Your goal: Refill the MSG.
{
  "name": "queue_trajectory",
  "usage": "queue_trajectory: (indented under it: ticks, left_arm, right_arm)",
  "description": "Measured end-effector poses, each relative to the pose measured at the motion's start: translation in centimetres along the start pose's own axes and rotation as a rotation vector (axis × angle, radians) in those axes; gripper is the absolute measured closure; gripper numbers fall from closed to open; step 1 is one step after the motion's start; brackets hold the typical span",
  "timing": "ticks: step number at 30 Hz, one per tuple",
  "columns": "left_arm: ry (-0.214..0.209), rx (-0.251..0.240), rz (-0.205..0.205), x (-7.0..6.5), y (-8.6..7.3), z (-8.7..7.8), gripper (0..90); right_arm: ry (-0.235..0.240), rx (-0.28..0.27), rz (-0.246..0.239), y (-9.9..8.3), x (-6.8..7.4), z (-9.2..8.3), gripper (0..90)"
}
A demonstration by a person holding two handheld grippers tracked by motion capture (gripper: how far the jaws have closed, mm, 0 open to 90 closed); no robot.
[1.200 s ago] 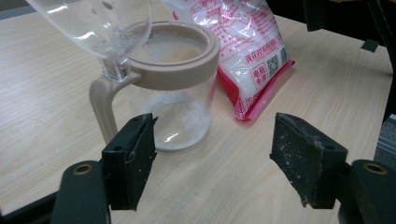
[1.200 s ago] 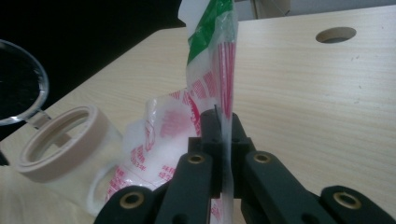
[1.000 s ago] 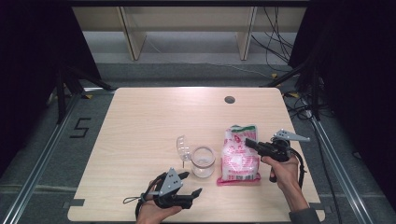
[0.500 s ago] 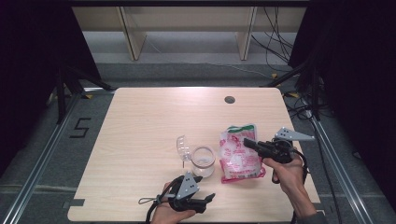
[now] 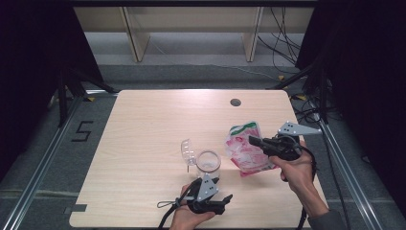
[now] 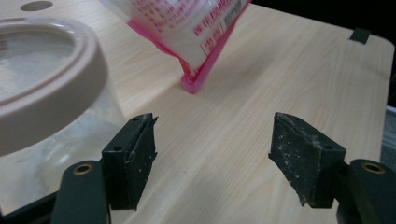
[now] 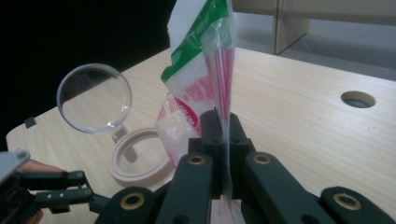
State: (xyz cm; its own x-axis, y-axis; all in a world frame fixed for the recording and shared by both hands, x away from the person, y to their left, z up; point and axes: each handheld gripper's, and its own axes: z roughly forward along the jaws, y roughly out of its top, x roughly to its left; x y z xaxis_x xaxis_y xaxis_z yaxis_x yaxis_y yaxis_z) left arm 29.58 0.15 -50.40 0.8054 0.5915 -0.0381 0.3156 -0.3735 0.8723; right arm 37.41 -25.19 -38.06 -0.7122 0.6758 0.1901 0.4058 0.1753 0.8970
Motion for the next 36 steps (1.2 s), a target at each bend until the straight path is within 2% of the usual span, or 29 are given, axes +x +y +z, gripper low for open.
queue_trajectory:
  ticks: [1,2,3,4,5,6,9,10,11,12,14,15,16,17,19,20,21,22,23,24,25,26,27,29,30,31,32,34,36]
  left_arm:
    - [0.012,-0.001,0.000,0.0,0.0,0.2,30.9]
    - [0.012,0.007,-0.012,0.0,0.1,0.4,30.8]
    - [0.002,-0.010,-0.026,-0.3,0.2,0.7,30.8]
    - [0.003,0.004,0.002,-0.3,0.4,0.8,31.0]
    - [0.009,-0.010,-0.008,-0.6,0.5,0.9,31.0]
    - [0.020,-0.012,0.002,-0.8,0.6,1.0,31.0]
    - [0.035,-0.033,-0.005,-1.3,1.1,1.5,31.1]
    - [0.054,-0.038,-0.005,-1.5,1.3,1.7,31.2]
    - [0.056,-0.056,0.009,-1.6,1.5,1.9,31.2]
    - [0.075,-0.057,0.004,-1.9,1.7,2.1,31.4]
    - [0.088,-0.073,-0.010,-2.1,2.0,2.6,31.8]
    - [0.090,-0.076,-0.021,-2.1,2.1,2.8,31.9]
    - [0.107,-0.092,-0.009,-2.2,2.2,3.3,32.1]
    - [0.139,-0.080,0.015,-2.0,2.3,3.7,34.4]
    - [0.125,-0.092,-0.032,-1.9,2.3,4.1,36.1]
    - [0.110,-0.120,-0.031,-2.1,2.3,4.3,39.0]
    - [0.127,-0.121,-0.006,-2.4,2.4,4.4,42.1]
    - [0.133,-0.128,0.002,-2.6,2.5,4.5,41.4]
    - [0.130,-0.144,0.006,-2.8,2.5,4.5,42.4]
    - [0.122,-0.166,0.002,-2.8,2.4,4.6,48.2]
    - [0.137,-0.179,-0.002,-3.1,2.5,4.5,51.3]
    - [0.125,-0.195,0.007,-3.1,2.5,4.6,53.6]
    - [0.130,-0.200,0.009,-3.2,2.4,4.7,58.7]
    - [0.157,-0.203,-0.010,-3.2,2.2,4.7,63.2]
    - [0.158,-0.216,-0.018,-3.1,2.1,4.8,69.0]
    - [0.148,-0.219,-0.024,-2.9,2.0,4.9,70.3]
    - [0.157,-0.220,-0.032,-3.0,2.0,4.9,70.9]
    - [0.153,-0.227,-0.037,-3.0,1.9,4.9,71.5]
    - [0.152,-0.233,-0.036,-2.9,1.9,5.0,71.9]
  right_arm:
    - [0.002,-0.017,0.004,0.3,0.1,-0.1,90.0]
    - [-0.001,-0.011,-0.021,0.4,-0.1,-0.3,90.0]
    - [0.009,-0.007,0.000,0.6,0.2,-0.4,90.0]
    - [-0.006,-0.017,-0.027,0.9,0.1,-0.6,90.0]
    - [-0.001,-0.014,0.002,1.1,0.4,-0.9,90.0]
    - [0.012,-0.024,-0.008,1.3,0.3,-1.0,90.0]
    - [0.013,-0.039,-0.044,2.0,0.9,-1.7,90.0]
    - [0.018,-0.034,-0.025,2.2,1.3,-1.9,90.0]
    - [0.016,-0.043,-0.043,2.4,1.5,-2.1,90.0]
    - [0.023,-0.047,-0.054,2.6,1.8,-2.3,90.0]
    - [0.027,-0.046,-0.036,2.9,2.4,-2.8,90.0]
    - [0.034,-0.053,-0.046,3.1,2.6,-2.9,90.0]
    - [0.028,-0.050,-0.061,3.3,2.6,-3.1,90.0]
    - [0.038,-0.058,-0.057,3.5,3.0,-3.3,90.0]
    - [0.038,-0.058,-0.049,3.7,3.6,-3.8,90.0]
    - [0.038,-0.057,-0.055,3.8,3.8,-3.9,90.0]
    - [0.048,-0.055,-0.073,3.9,3.9,-3.9,90.0]
    - [0.043,-0.059,-0.085,3.9,4.1,-4.0,90.0]
    - [0.060,-0.054,-0.079,3.9,4.3,-3.9,90.0]
    - [0.052,-0.044,-0.069,3.8,4.6,-3.9,90.0]
    - [0.049,-0.053,-0.086,3.7,4.6,-3.8,90.0]
    - [0.071,-0.038,-0.081,3.6,4.7,-3.7,90.0]
    - [0.061,-0.052,-0.101,3.5,4.7,-3.6,90.0]
    - [0.080,-0.040,-0.075,3.4,5.0,-3.3,90.0]
    - [0.079,-0.035,-0.072,3.3,5.1,-3.2,90.0]
    - [0.064,-0.030,-0.083,3.3,5.2,-3.1,90.0]
    - [0.072,-0.026,-0.091,3.4,5.1,-3.0,90.0]
    - [0.052,-0.036,-0.127,3.5,4.9,-2.8,90.0]
    - [0.053,-0.026,-0.102,3.6,5.2,-2.6,90.0]
